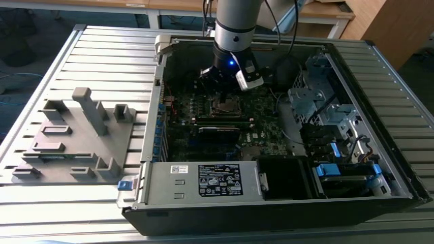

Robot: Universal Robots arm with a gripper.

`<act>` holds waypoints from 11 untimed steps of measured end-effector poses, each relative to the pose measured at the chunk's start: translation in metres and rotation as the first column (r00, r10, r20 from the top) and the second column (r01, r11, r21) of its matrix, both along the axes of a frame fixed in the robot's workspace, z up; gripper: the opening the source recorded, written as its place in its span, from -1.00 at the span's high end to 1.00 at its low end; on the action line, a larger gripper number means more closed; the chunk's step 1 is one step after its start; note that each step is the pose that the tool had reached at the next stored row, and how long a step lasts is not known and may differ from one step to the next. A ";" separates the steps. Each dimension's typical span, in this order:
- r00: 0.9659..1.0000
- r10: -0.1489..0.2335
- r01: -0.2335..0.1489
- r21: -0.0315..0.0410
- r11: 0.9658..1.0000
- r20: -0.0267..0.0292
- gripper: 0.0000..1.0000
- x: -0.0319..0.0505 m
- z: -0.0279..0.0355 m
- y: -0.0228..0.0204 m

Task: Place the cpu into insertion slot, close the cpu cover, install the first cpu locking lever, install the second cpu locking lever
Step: 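Close the cpu cover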

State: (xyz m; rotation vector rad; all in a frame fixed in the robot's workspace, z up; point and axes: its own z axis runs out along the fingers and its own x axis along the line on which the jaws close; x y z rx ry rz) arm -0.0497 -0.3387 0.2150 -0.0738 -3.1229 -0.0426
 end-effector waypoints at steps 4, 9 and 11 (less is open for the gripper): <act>1.000 0.000 0.000 0.000 1.000 0.000 0.79 0.0069 -0.0002 0.0000; 1.000 0.000 0.000 0.000 1.000 0.000 0.79 0.0090 -0.0016 -0.0002; 1.000 0.000 0.000 0.000 1.000 0.000 0.79 0.0091 -0.0031 -0.0005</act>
